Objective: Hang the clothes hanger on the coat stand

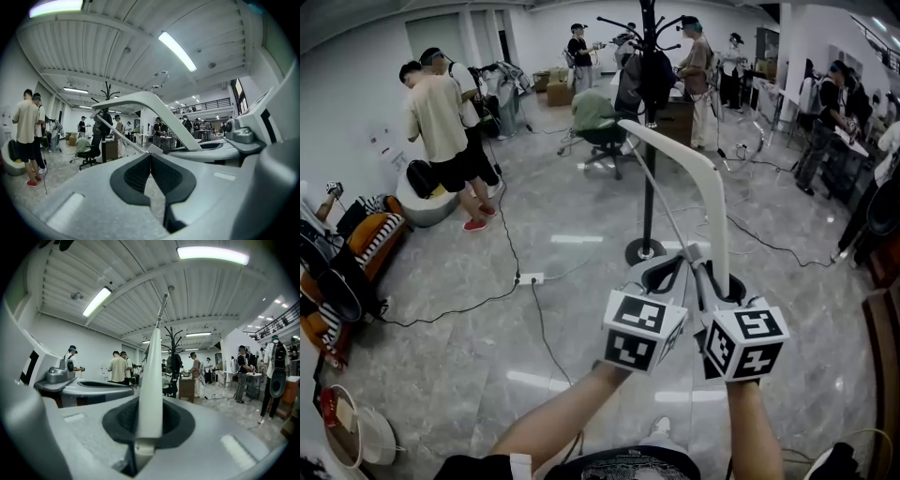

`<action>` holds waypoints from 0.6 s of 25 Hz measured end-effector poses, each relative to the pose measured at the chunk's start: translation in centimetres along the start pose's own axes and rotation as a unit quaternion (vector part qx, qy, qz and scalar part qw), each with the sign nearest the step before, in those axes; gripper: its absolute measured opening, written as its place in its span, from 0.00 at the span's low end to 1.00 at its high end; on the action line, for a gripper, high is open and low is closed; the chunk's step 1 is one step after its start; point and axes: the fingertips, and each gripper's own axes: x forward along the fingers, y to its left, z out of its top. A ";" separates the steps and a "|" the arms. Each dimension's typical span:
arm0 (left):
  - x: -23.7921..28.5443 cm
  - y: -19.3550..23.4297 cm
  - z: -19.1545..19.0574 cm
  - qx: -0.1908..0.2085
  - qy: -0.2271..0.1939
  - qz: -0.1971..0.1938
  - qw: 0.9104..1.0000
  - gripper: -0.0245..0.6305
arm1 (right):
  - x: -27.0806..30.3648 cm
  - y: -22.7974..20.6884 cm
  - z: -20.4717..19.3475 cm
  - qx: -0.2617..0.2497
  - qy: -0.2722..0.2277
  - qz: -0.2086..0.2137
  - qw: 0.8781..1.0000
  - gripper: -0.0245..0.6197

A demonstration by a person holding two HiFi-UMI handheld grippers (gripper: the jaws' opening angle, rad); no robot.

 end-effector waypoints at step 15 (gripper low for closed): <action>15.7 -0.9 1.6 -0.006 0.012 0.034 0.999 0.05 | 7.2 -14.6 1.4 0.000 0.001 0.037 0.999 0.11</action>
